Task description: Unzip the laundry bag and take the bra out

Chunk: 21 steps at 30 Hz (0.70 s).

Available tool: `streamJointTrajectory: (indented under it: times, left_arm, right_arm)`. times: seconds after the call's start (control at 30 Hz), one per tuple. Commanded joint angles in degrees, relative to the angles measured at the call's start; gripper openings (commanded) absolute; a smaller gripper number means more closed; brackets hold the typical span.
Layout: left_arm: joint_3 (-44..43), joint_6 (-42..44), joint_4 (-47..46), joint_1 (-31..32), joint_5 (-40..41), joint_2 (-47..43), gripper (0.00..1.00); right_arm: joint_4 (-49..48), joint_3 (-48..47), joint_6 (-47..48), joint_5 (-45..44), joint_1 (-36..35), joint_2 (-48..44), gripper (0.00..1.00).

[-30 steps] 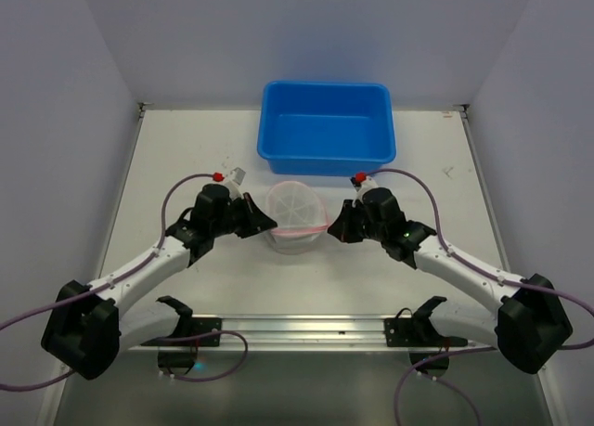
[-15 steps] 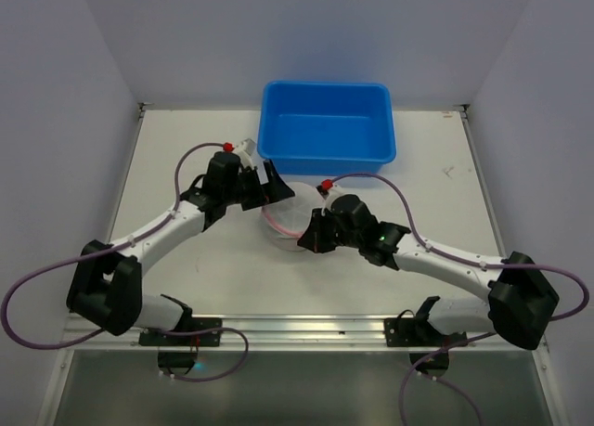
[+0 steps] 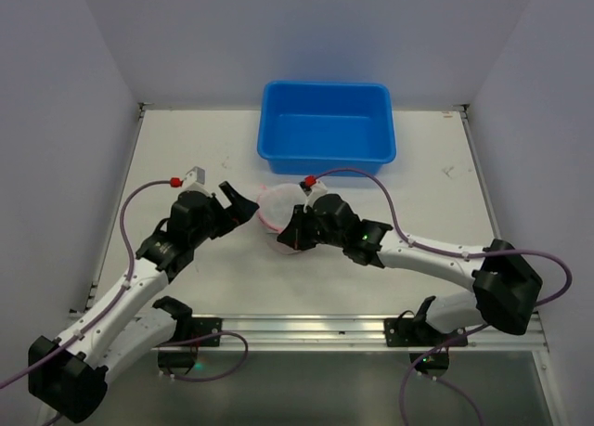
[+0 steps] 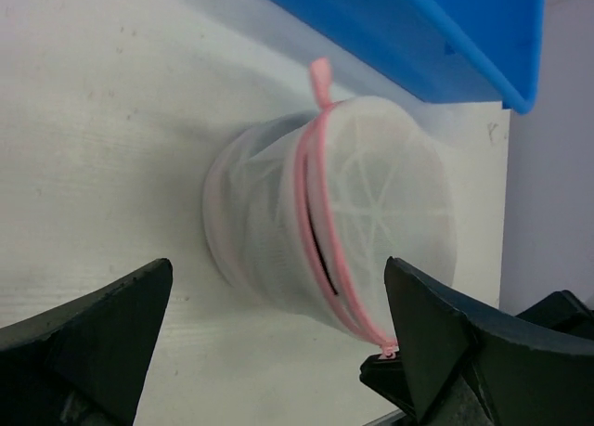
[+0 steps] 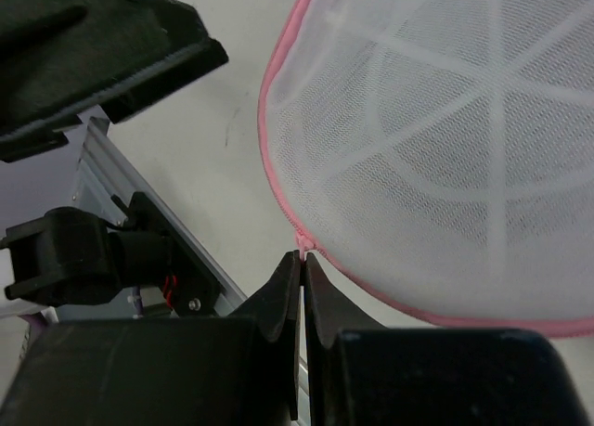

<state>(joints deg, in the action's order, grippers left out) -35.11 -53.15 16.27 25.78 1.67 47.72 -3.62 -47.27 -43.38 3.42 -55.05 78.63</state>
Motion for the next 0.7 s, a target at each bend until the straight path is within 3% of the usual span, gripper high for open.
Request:
streamJointTrajectory:
  times: [0.0,0.23,0.43,0.5,0.6,0.63,0.67]
  left_arm:
    - [3.9,-6.26,1.49,1.28,2.02,-0.7,1.0]
    - [4.27,-11.89,-7.46,9.37,2.99,2.98,0.93]
    - [3.82,-12.86,-11.26,10.17,2.9,5.8,0.89]
    - [4.26,-12.86,-11.61,10.25,3.07,6.67,0.8]
    - [5.32,-13.12,-11.88,10.25,2.72,7.82,0.56]
    - [5.58,-13.21,-12.05,10.25,2.72,7.82,0.39]
    - [5.76,-13.13,-12.05,10.34,2.9,7.91,0.3]
  right_arm:
    - [-2.71,-2.74,-0.75,-2.45,-1.46,1.26,0.0]
    - [-1.92,-4.32,0.04,-2.63,-3.31,3.54,0.0]
    - [-1.66,-4.24,0.48,-2.72,-3.93,4.34,0.0]
    - [-1.66,-4.15,0.48,-2.72,-3.93,4.25,0.0]
    - [-1.31,-3.89,0.83,-3.24,-3.93,3.55,0.0]
    - [-1.13,-3.89,1.01,-3.33,-3.93,3.37,0.0]
    - [-0.17,-3.89,1.27,-3.33,-3.93,3.2,0.0]
